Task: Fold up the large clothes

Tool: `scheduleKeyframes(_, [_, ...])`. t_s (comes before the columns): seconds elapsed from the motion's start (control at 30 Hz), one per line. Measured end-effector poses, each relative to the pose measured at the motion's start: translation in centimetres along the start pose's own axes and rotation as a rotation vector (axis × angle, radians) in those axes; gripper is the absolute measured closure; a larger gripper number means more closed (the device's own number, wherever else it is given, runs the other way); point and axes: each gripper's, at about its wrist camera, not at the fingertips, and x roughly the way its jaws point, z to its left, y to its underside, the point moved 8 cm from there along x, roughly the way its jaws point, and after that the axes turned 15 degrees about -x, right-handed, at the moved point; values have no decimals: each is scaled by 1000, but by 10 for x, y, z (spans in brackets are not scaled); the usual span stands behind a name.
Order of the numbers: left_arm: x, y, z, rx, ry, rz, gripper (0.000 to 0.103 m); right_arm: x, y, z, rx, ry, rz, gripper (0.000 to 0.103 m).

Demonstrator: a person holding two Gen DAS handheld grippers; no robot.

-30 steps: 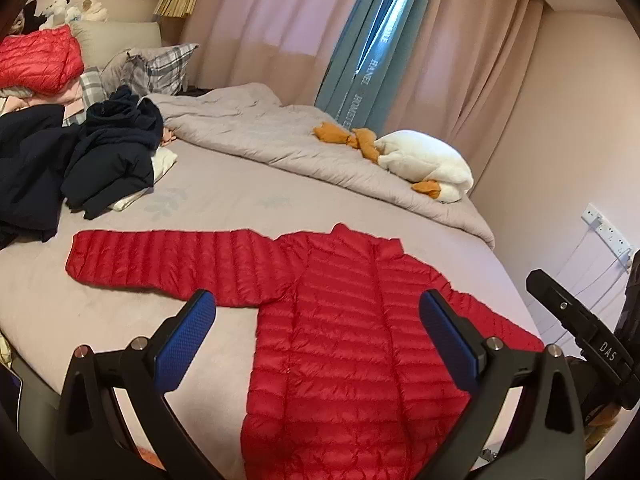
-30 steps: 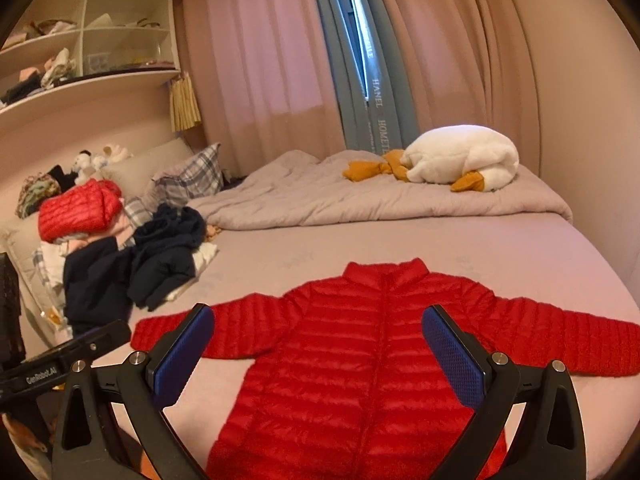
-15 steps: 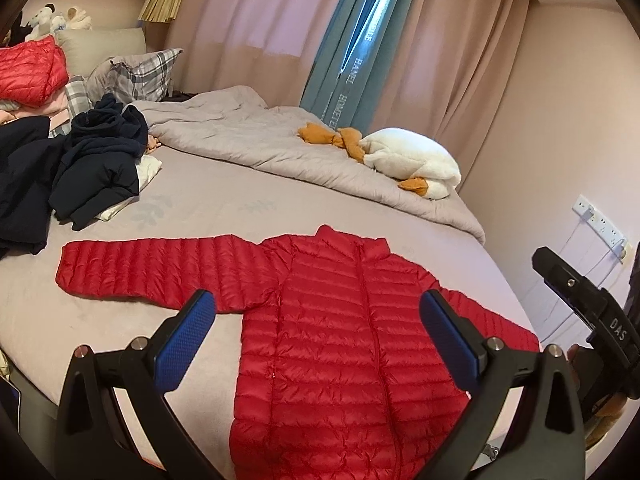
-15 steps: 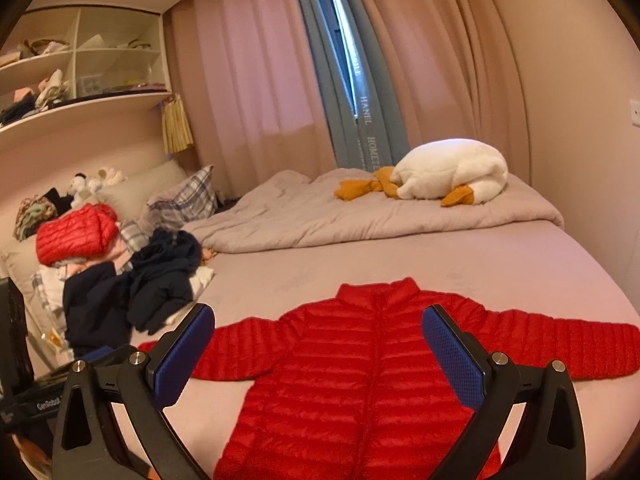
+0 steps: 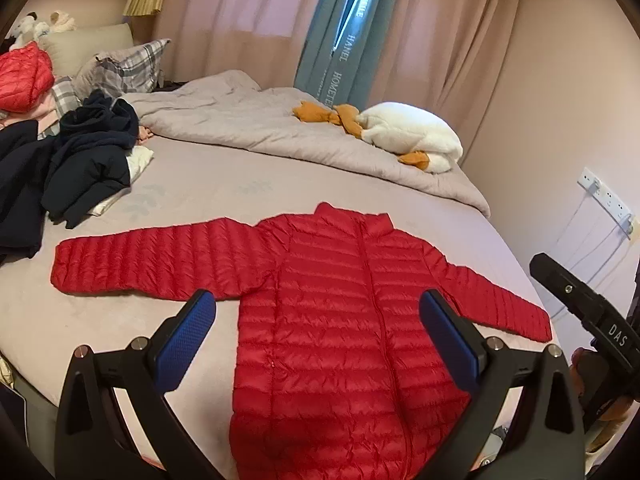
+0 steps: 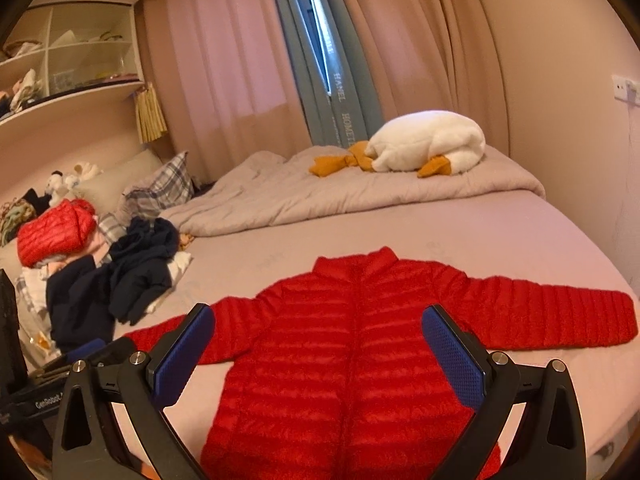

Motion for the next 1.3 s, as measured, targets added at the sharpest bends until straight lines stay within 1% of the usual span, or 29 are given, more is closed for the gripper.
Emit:
scheduleKeyframes(0.13, [6, 5, -1, 1, 9, 21, 1, -1, 6, -4, -2, 28, 20, 0])
scheduleKeyframes(0.2, [8, 7, -2, -14, 30, 31, 1, -2, 8, -7, 7, 42, 22, 0])
scheduleKeyframes(0.33, [16, 12, -5, -26, 46, 74, 1, -5, 15, -15, 12, 87, 36, 0])
scheduleKeyframes(0.47, [21, 17, -6, -19, 26, 75, 1, -7, 20, -24, 20, 121, 42, 0])
scheduleKeyframes(0.67, [28, 26, -8, -15, 29, 112, 2, -9, 26, -36, 36, 170, 55, 0])
scheduleKeyframes(0.8, [30, 29, -11, -18, 41, 130, 2, -11, 27, -40, 51, 169, 49, 0])
scheduleKeyframes(1.0, [34, 33, -14, -27, 60, 153, 2, -13, 28, -38, 36, 178, 38, 0])
scheduleKeyframes(1.3, [41, 42, -14, -23, 35, 191, 3, -10, 32, -35, 32, 158, 43, 0])
